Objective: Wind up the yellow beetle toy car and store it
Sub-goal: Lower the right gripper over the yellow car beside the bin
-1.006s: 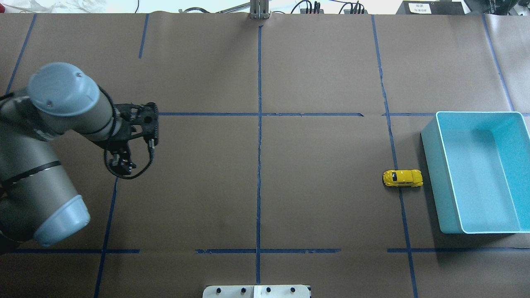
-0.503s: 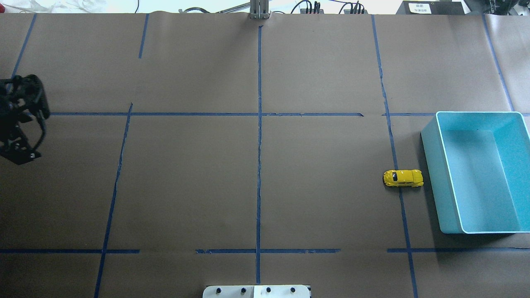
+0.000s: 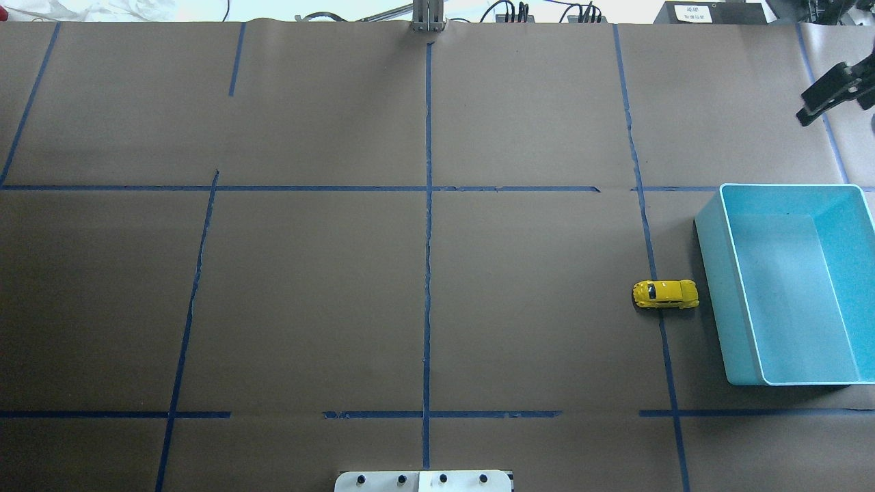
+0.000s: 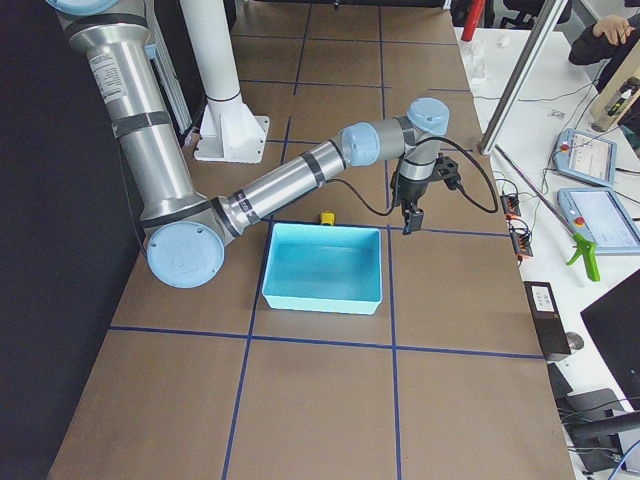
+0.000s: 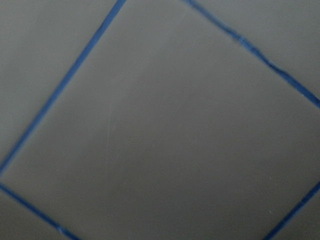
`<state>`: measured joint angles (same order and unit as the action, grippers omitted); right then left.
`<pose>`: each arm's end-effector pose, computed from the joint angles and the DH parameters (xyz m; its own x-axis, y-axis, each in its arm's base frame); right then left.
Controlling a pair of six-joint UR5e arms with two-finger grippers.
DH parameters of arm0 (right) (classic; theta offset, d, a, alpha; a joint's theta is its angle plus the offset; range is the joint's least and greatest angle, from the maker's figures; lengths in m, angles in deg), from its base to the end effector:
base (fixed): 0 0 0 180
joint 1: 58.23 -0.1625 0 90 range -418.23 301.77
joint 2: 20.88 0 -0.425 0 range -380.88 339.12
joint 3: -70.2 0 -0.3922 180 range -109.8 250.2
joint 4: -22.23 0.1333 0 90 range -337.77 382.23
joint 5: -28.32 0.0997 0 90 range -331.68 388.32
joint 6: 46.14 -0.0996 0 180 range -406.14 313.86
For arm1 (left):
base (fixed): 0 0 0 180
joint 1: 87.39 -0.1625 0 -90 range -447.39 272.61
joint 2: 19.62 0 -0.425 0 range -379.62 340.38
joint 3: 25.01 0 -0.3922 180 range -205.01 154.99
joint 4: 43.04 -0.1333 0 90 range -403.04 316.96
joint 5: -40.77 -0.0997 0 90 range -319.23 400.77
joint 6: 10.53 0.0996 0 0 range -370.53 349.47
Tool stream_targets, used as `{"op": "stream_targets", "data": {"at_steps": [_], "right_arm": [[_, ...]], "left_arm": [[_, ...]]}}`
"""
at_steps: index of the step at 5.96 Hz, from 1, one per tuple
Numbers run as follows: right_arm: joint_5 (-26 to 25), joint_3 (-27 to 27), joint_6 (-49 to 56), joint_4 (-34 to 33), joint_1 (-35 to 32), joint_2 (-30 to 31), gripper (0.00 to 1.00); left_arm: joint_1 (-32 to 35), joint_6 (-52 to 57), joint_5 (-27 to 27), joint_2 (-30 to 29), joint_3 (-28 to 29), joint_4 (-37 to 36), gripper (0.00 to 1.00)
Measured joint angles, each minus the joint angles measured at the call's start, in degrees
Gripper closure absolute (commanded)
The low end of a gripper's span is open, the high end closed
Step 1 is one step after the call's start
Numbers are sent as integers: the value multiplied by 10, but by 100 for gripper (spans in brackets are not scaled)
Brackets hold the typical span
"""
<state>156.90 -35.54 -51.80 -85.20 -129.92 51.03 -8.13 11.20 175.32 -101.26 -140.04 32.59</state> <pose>-0.1132 -0.5686 0.3947 0.7132 -0.3209 0.6232 0.2322 0.9470 0.2220 0.0153 -0.4209 0.5374 0.5766 0.5125 -0.6363 -0.4302 0.8525 0.2968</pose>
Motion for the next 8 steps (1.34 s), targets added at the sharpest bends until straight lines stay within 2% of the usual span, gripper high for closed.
{"op": "stream_targets", "data": {"at_steps": [2, 3, 5, 7, 8], "right_arm": [[-31, -59, 18, 19, 61, 1, 0], [-15, -66, 62, 36, 75, 3, 0], [3, -71, 194, 70, 109, 11, 0], [-30, -68, 323, 93, 162, 26, 0], [-53, -68, 341, 120, 196, 50, 0]], "left_arm": [[145, -2, 10, 12, 68, -6, 0], [188, -3, 11, 8, 101, -6, 0], [215, -52, 11, -6, 138, -4, 0], [217, -92, 12, -12, 141, 2, 0], [217, -126, 13, -14, 139, 10, 0]]}}
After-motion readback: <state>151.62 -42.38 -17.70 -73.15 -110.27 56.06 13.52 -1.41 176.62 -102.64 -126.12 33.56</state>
